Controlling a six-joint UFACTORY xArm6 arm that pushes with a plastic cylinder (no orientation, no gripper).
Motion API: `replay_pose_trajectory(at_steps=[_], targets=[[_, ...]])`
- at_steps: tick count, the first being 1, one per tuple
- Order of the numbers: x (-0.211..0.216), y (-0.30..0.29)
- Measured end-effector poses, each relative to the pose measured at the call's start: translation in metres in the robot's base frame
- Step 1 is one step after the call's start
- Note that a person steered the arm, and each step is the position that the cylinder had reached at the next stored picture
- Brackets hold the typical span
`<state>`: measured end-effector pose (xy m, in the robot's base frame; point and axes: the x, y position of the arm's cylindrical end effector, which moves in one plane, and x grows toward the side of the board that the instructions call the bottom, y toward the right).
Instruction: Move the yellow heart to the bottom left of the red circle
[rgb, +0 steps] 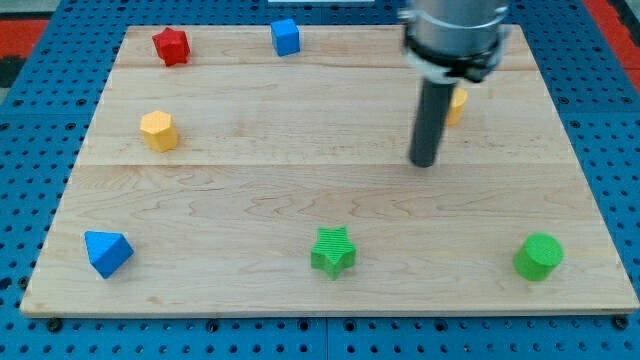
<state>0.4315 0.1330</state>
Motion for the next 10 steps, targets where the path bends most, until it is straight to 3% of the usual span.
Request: replay_pose_trajectory(at_steps=[4, 6, 7, 10], targets=[[-0.023, 0.049], [-0.078, 0.048], [-0.072, 0.015], [-0.114, -0.064]])
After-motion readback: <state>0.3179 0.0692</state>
